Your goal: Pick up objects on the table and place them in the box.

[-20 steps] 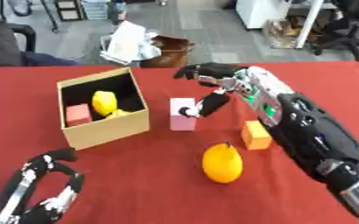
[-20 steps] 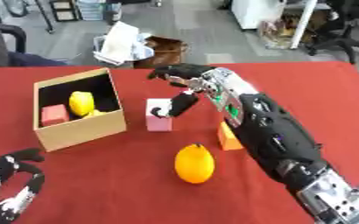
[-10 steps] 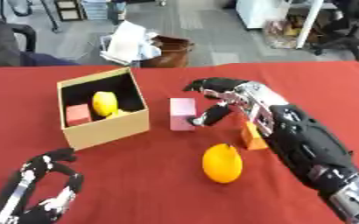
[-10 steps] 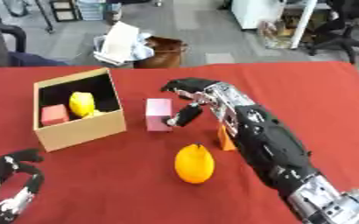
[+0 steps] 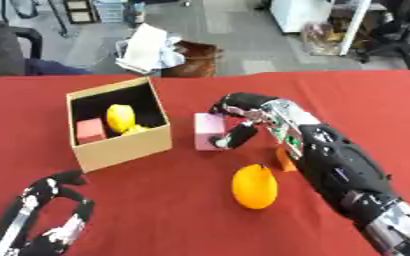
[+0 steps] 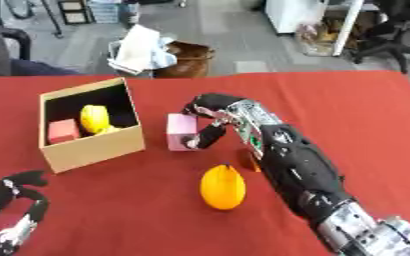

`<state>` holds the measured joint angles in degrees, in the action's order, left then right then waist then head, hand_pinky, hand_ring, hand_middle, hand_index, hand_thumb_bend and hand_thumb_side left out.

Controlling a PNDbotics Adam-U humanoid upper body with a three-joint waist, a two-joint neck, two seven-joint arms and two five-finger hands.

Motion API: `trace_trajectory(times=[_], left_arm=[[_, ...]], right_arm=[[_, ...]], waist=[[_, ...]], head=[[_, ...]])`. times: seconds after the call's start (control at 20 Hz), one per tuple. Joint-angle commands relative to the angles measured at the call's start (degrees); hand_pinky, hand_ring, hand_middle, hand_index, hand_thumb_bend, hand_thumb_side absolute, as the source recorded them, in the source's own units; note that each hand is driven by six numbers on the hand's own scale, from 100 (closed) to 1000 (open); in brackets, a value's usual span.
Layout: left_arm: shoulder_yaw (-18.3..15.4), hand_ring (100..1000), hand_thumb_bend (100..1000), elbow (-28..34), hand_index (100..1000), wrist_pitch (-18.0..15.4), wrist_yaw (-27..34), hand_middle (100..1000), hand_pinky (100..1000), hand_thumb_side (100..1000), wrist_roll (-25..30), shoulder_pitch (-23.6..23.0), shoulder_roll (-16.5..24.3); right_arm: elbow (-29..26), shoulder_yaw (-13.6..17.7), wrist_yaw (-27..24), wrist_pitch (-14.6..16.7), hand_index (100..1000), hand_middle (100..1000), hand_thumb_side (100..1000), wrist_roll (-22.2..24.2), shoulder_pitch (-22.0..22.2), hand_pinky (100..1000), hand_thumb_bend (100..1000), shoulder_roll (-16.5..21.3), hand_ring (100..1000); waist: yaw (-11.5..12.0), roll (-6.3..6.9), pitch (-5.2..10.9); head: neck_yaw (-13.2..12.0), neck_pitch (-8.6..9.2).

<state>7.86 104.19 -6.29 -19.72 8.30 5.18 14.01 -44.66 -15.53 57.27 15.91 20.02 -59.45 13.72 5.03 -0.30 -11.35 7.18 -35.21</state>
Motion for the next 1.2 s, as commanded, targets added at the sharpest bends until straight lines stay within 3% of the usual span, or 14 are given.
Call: trace_trajectory(times=[0.05, 0.3, 0.55, 1.05, 1.15, 1.2], left_arm=[[-0.17, 620, 336, 0.88, 853, -0.08, 0.26, 684, 784, 624, 0.10, 0.43, 0.35], [-0.04, 620, 335, 0.88, 853, -0.11, 0.25, 685, 784, 623, 0.23, 0.51, 0.40], [0.19, 620, 336, 0.88, 853, -0.16, 0.27, 685, 784, 622, 0.45, 0.75, 0.41], [1.02, 621, 337, 0.87, 852, -0.44, 0.54, 686, 784, 622, 1.28, 1.33, 0.24], [1.07, 621, 338, 0.87, 852, -0.46, 0.56, 686, 784, 622, 1.36, 1.40, 0.23], [1.07, 621, 337, 0.88, 852, -0.46, 0.58, 686, 784, 622, 1.37, 1.42, 0.22]], right_arm=[[-2.91, 0.45, -2.02, -0.55, 627, 513, 390, -0.96, -2.55, 810, 204, 1.41, 737], [-7.28, 0.54, -4.25, -2.09, 629, 513, 309, -0.43, -6.37, 808, 218, 2.56, 725], [-8.74, 0.92, -4.39, -3.03, 640, 521, 293, -0.28, -9.55, 800, 208, 0.89, 714], [-6.94, -0.30, -3.42, -1.53, 755, 580, 345, -0.03, -10.08, 790, 157, -7.42, 714], [-6.60, -0.56, -2.65, -1.34, 815, 619, 367, -0.07, -9.71, 795, 162, -8.38, 724], [-6.28, -0.46, -2.58, -1.33, 853, 680, 393, -0.08, -9.48, 799, 162, -8.76, 732]], waist=[[0.16, 0.05, 0.92], [0.54, -0.04, 1.03], [1.38, -0.13, 1.05], [3.84, -0.35, 0.93], [4.11, -0.40, 0.89], [4.18, -0.42, 0.88]], head=[[0.04, 0.35], [0.24, 0.33], [0.72, 0.46], [2.23, 0.66], [2.39, 0.63], [2.43, 0.63]])
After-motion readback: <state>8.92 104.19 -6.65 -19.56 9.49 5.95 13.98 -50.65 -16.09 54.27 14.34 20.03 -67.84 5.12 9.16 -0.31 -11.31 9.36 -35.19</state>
